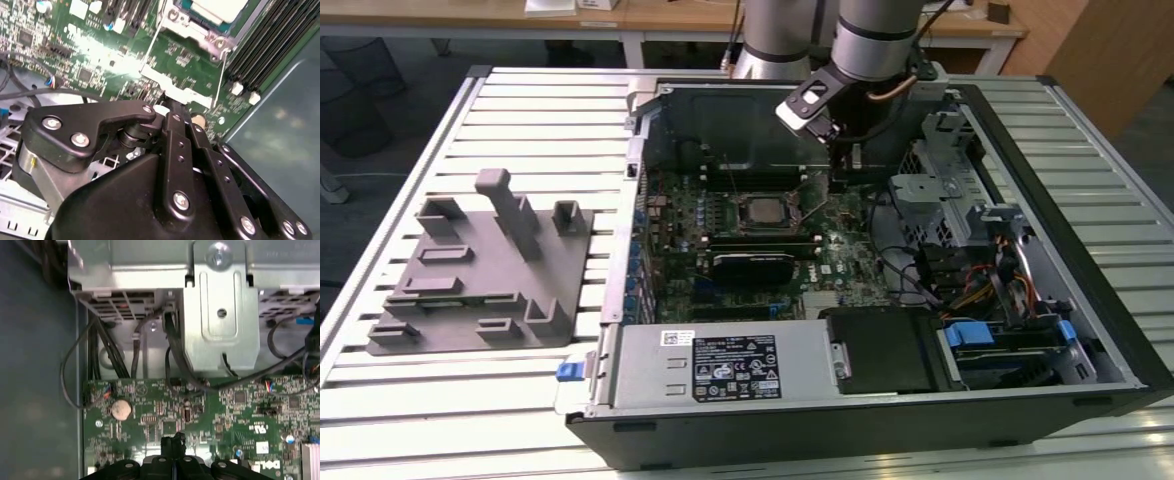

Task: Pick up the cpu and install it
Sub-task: 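Close the cpu cover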

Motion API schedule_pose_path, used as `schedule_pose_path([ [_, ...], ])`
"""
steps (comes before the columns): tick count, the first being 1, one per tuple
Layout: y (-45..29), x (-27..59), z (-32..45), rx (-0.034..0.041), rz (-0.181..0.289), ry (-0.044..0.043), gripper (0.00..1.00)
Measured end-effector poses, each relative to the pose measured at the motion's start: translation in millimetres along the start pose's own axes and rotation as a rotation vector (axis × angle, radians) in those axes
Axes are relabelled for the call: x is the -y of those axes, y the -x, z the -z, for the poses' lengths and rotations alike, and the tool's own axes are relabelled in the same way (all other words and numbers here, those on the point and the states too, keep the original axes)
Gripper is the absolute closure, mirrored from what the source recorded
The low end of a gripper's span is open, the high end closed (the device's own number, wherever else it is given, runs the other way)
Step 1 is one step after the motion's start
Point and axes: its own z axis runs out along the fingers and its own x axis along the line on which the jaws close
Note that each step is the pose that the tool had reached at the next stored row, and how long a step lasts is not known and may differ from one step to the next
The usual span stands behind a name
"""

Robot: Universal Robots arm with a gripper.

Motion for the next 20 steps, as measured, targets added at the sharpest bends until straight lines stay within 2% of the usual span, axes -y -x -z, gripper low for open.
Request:
schedule_pose_path([
  [20,1.8,37.5,-0.5,0.0,0.0,0.0,0.89],
])
